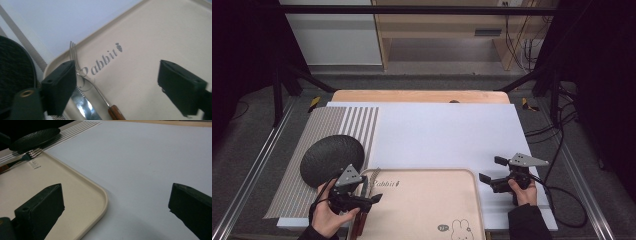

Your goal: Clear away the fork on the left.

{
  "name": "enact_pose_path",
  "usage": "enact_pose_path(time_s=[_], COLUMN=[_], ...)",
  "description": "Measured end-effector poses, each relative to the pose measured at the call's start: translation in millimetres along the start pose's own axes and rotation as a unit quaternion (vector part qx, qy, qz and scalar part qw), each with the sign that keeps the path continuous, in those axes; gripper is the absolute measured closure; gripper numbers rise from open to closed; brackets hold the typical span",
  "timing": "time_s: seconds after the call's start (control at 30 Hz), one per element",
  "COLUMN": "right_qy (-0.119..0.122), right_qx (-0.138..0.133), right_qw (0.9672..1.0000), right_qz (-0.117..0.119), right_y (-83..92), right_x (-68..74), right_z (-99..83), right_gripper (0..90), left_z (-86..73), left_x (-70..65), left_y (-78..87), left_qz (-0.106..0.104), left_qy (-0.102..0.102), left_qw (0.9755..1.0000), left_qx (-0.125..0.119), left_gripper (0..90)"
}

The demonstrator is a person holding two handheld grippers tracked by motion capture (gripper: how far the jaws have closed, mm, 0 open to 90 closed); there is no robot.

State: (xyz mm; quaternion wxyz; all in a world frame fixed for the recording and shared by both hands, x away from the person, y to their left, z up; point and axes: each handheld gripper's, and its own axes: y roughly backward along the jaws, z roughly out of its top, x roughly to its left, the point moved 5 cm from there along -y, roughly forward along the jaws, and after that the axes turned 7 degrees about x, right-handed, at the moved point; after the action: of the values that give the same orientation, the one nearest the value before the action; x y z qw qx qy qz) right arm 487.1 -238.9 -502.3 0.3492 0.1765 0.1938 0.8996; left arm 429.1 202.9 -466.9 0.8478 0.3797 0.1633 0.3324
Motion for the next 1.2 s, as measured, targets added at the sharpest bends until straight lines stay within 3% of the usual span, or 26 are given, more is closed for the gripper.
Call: enact_pose_path(time_s=[0.1,0.4,0.73,0.83,0.97,1.2], right_qy=[-0.002,-0.002,-0.005,-0.006,-0.005,-0.006], right_qx=[0.0,0.0,-0.002,-0.003,-0.002,-0.004], right_qw=[1.0,1.0,1.0,1.0,1.0,1.0], right_qz=[-0.003,-0.004,-0.003,-0.003,-0.004,-0.004], right_y=[0.0,0.0,0.4,0.4,0.0,0.7], right_x=[-0.4,-0.5,-0.2,-0.2,-0.5,-0.9], right_z=[0.0,0.1,0.3,0.4,0.2,0.7], right_gripper=[0.2,0.2,0.2,0.2,0.2,0.2], left_z=[-1.2,-2.4,-6.4,-8.2,-12.6,-22.1], left_x=[5.7,18.3,31.6,34.4,38.3,47.6], left_y=[2.9,19.9,35.5,39.9,45.6,52.3], left_qz=[-0.004,0.005,0.029,0.037,0.049,0.065], left_qy=[-0.003,-0.027,-0.077,-0.097,-0.136,-0.171], left_qw=[1.0,0.9995,0.9966,0.9946,0.9896,0.9826], left_qx=[-0.003,-0.018,-0.005,-0.002,0.008,0.034], left_gripper=[4.2,2.0,2.1,2.4,3.0,2.9])
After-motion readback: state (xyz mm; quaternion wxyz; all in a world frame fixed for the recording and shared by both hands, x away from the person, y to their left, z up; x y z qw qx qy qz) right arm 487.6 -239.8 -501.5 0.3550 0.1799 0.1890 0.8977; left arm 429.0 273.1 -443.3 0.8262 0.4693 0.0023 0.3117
